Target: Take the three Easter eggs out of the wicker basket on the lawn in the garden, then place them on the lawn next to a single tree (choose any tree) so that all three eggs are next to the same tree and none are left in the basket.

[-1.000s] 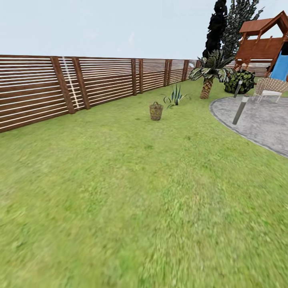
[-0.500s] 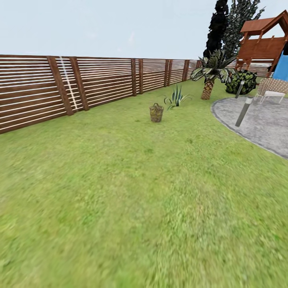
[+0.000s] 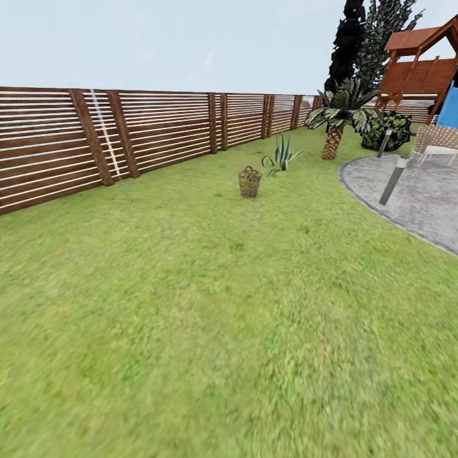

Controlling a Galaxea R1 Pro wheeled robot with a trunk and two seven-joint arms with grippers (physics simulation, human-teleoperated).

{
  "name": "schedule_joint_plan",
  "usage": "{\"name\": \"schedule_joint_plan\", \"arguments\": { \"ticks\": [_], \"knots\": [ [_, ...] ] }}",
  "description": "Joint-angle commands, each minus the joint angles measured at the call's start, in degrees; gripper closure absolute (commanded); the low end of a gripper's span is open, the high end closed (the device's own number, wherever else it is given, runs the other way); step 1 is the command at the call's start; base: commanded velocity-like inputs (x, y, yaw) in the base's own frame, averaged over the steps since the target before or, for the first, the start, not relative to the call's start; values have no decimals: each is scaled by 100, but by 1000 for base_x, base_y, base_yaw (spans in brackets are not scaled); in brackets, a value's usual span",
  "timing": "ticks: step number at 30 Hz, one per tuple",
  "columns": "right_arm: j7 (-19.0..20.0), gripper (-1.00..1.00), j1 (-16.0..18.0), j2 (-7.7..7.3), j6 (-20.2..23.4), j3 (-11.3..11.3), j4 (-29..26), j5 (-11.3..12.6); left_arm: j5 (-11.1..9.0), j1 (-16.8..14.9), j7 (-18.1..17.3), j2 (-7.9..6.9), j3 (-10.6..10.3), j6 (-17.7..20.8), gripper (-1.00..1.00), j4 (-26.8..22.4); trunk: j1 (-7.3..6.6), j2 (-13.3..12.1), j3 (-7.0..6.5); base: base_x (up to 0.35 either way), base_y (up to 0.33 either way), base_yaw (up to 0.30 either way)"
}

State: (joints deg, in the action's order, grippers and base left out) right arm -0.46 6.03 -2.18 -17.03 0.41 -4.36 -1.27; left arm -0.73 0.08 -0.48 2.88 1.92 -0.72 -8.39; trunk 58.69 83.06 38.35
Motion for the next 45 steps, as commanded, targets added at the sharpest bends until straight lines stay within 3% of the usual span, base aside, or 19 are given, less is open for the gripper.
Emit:
{"name": "schedule_joint_plan", "arguments": {
  "ticks": [1, 45],
  "knots": [
    [1, -100, 3, -1, -18, 3, -2, -13, -8, 1, -5, 2, 19, -8, -100, -4, 3, 2, 4, 336, 0, 0],
    [33, -100, 3, -2, 5, 12, 46, 47, -13, 1, -5, -7, 27, -8, -100, -1, 3, 2, 4, 336, 0, 0]
  ]
}}
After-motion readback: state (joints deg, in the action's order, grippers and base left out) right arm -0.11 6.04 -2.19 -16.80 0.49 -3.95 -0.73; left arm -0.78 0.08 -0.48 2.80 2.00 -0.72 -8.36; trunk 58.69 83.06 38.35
